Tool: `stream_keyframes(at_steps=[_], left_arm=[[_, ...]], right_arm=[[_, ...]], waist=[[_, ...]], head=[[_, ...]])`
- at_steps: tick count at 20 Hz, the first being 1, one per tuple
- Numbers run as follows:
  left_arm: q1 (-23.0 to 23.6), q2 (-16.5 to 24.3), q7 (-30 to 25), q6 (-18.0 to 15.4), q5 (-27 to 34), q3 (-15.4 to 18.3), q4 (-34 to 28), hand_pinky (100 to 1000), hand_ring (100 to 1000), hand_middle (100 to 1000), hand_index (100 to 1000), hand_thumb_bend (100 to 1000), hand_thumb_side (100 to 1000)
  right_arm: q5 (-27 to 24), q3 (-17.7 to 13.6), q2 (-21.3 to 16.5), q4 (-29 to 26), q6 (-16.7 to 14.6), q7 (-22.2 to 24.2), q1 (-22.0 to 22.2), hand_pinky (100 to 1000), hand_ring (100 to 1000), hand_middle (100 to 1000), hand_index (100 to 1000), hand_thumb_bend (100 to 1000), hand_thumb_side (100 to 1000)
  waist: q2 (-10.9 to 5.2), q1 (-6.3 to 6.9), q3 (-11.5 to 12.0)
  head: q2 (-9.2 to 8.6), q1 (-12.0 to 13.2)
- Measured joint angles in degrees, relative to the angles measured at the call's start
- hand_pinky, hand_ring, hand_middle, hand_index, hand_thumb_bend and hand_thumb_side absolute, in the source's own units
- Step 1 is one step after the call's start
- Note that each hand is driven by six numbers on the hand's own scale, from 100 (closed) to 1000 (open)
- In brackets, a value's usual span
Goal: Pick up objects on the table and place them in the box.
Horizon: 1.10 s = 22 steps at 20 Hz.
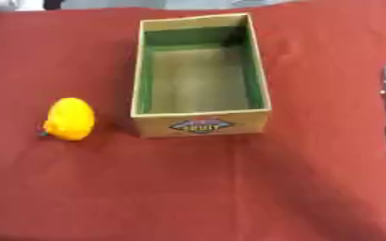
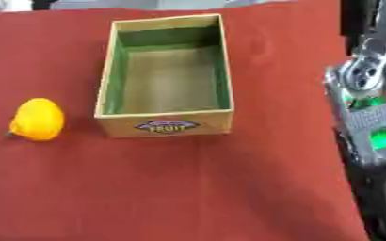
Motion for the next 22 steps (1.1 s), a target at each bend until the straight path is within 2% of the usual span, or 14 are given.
stream_keyframes(at_steps=[3, 7, 10, 12, 13, 14, 15, 18, 22], left_arm=[[-0.62, 0.74, -0.24, 0.68, -1.22, -0.01, 0.00, 514, 568, 565, 803, 282, 951], [-3.49, 4.55, -1.41, 3.28, -5.57, -0.46, 0.00, 514, 569, 574, 825, 291, 942], [-5.98, 9.15, -2.91, 6.78, -8.28, -2.15, 0.00, 517, 575, 592, 844, 303, 961], [-8.03, 12.63, -5.80, 10.07, -10.19, -4.02, -0.01, 520, 583, 609, 871, 296, 972], [-9.19, 14.35, -8.13, 12.11, -11.36, -5.13, -0.01, 521, 584, 611, 874, 297, 973], [-10.56, 16.00, -10.90, 14.17, -12.77, -6.29, -0.01, 531, 605, 639, 893, 420, 938], [-11.90, 17.55, -13.99, 15.91, -14.28, -7.54, -0.01, 531, 605, 639, 893, 292, 982], [-16.40, 21.97, -24.88, 19.90, -19.47, -11.76, -0.03, 549, 626, 668, 904, 283, 988], [-21.41, 25.84, -38.07, 22.13, -25.58, -16.90, 0.13, 558, 644, 684, 907, 297, 1000]], right_arm=[[0.00, 0.00, 0.00, 0.00, 0.01, 0.01, 0.01, 772, 686, 554, 869, 100, 1000], [0.00, 0.00, 0.00, 0.00, 0.12, 0.12, 0.24, 772, 686, 554, 868, 100, 1000], [0.00, 0.00, 0.00, 0.00, 0.20, 0.20, 0.49, 773, 685, 554, 868, 100, 1000], [0.00, 0.00, 0.00, 0.00, 0.22, 0.25, 0.50, 772, 686, 555, 868, 100, 1000], [0.00, 0.01, 0.00, 0.00, 0.22, 0.27, 0.51, 772, 686, 555, 868, 100, 1000], [0.01, 0.01, 0.00, 0.00, 0.22, 0.29, 0.52, 772, 685, 555, 868, 100, 1000], [0.01, 0.02, 0.00, 0.00, 0.23, 0.34, 0.54, 772, 685, 555, 868, 100, 1000], [0.02, 0.12, 0.00, 0.00, 0.35, 0.69, 0.74, 773, 686, 554, 868, 100, 1000], [0.02, 0.39, 0.00, 0.00, 0.58, 1.13, 0.95, 773, 686, 554, 868, 100, 1000]], waist=[[-0.26, -0.01, 0.02], [-0.67, 0.02, 0.03], [-1.06, 0.30, 0.13], [-1.41, 0.54, 0.16], [-1.52, 0.62, 0.15], [-1.57, 0.67, 0.13], [-1.65, 0.71, 0.08], [-1.91, 0.84, -0.01], [-2.13, 1.20, -0.01]], head=[[0.02, 0.00], [0.24, -0.05], [0.64, -0.07], [1.05, -0.04], [1.09, -0.01], [1.16, 0.01], [1.31, 0.06], [1.57, 0.17], [1.59, 0.14]])
